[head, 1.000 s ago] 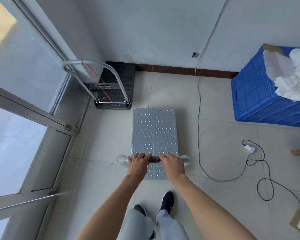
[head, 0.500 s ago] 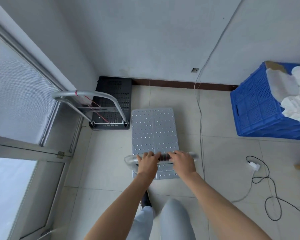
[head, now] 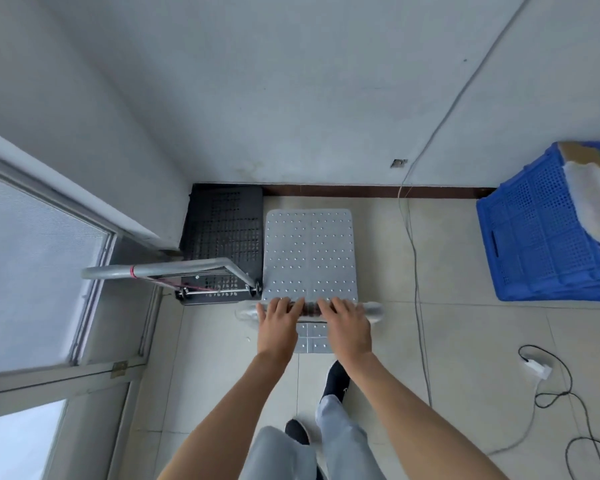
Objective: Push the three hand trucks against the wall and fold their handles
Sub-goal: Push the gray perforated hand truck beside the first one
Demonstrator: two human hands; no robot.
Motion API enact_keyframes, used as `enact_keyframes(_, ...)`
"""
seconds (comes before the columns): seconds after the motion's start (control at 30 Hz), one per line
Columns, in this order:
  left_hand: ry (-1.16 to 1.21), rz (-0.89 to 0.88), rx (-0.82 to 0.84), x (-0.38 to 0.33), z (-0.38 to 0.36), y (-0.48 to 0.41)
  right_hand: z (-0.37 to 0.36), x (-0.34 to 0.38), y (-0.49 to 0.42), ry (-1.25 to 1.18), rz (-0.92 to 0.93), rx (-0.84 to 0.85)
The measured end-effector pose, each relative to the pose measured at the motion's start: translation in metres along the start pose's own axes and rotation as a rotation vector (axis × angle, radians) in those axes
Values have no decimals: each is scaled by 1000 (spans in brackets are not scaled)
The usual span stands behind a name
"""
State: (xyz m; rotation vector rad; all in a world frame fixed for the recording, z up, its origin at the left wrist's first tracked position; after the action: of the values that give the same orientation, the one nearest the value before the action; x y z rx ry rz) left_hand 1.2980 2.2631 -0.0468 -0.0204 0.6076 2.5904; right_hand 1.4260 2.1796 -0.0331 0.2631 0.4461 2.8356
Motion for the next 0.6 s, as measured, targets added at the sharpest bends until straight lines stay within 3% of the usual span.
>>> enact_keyframes(0.4,6,-68,67,11,61,-120,44,-10,-118,-41,-61,-11)
enact_keyframes(0.6,-25,-123,122,21,65,-132,46,-6,-129,-107,-58,-4)
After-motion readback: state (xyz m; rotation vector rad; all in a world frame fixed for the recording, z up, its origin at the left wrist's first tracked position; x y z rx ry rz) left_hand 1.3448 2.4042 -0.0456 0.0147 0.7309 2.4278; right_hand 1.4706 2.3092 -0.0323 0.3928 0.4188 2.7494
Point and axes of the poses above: each hand's wrist, its own y-axis away from the middle knuckle, its own z-axis out of the back of the hand, x = y × z, the point moved 1 cm from there along -y, towards the middle knuckle, and after that the axes turned 7 degrees about z, right-handed, at the moved point
